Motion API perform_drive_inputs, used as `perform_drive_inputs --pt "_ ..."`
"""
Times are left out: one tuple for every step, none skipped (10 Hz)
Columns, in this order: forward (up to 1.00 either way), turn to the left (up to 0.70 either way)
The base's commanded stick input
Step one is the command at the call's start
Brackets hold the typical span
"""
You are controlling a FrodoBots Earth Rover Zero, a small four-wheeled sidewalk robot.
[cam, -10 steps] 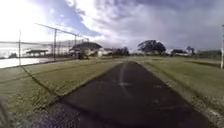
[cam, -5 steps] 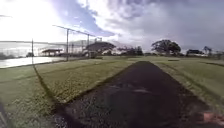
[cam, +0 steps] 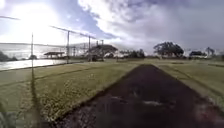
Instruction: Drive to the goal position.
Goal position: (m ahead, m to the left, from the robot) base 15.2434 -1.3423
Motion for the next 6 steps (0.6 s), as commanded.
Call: perform_drive_inputs --pt "0.70 0.00" --pt "0.70 0.00" --pt "0.70 0.00" --pt "0.70 0.00" --pt "0.70 -0.23" --pt "0.70 -0.35"
